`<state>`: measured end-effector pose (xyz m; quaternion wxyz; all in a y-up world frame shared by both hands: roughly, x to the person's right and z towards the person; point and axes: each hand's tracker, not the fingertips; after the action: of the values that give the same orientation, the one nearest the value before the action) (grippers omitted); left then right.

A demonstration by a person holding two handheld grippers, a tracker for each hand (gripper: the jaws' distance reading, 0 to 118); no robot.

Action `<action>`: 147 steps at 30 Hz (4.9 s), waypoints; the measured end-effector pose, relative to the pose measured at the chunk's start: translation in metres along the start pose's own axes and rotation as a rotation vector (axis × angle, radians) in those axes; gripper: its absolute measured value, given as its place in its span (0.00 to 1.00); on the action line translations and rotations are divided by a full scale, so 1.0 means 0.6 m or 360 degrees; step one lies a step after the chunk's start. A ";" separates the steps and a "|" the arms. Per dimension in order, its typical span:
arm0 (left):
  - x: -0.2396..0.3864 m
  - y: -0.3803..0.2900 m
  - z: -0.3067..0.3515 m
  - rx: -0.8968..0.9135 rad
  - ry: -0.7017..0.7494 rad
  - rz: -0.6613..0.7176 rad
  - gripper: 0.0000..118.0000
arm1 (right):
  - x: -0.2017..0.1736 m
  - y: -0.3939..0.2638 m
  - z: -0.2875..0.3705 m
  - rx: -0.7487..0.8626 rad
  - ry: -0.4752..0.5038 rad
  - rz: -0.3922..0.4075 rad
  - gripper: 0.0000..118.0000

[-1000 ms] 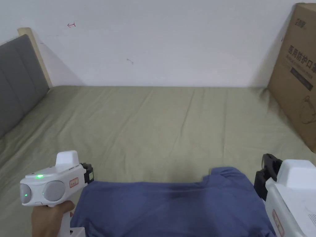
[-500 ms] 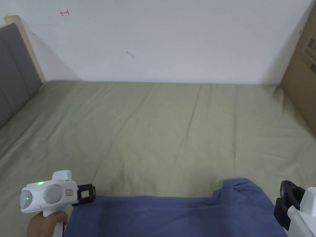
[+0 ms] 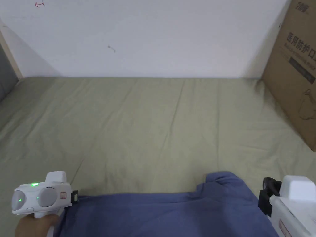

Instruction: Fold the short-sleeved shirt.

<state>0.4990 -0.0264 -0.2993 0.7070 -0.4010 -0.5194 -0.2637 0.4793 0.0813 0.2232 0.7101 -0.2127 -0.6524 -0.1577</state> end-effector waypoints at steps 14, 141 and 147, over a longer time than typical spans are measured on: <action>-0.020 -0.010 0.112 0.0206 -0.0155 -0.0023 0.00 | 0.032 -0.034 -0.325 -0.0777 0.0068 0.0120 0.80; -0.241 -0.300 0.222 -0.0188 -0.0779 0.0504 0.56 | -0.148 0.012 0.300 0.0491 0.0122 0.0249 0.00; -0.257 -0.303 0.170 -0.0269 -0.0842 0.0538 0.73 | -0.147 0.005 0.295 0.0466 0.0115 0.0277 0.00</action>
<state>0.2526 -0.0452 -0.3774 0.5455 -0.5934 -0.5875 -0.0715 0.3202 0.1691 0.1453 0.7674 -0.1569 -0.6216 -0.0063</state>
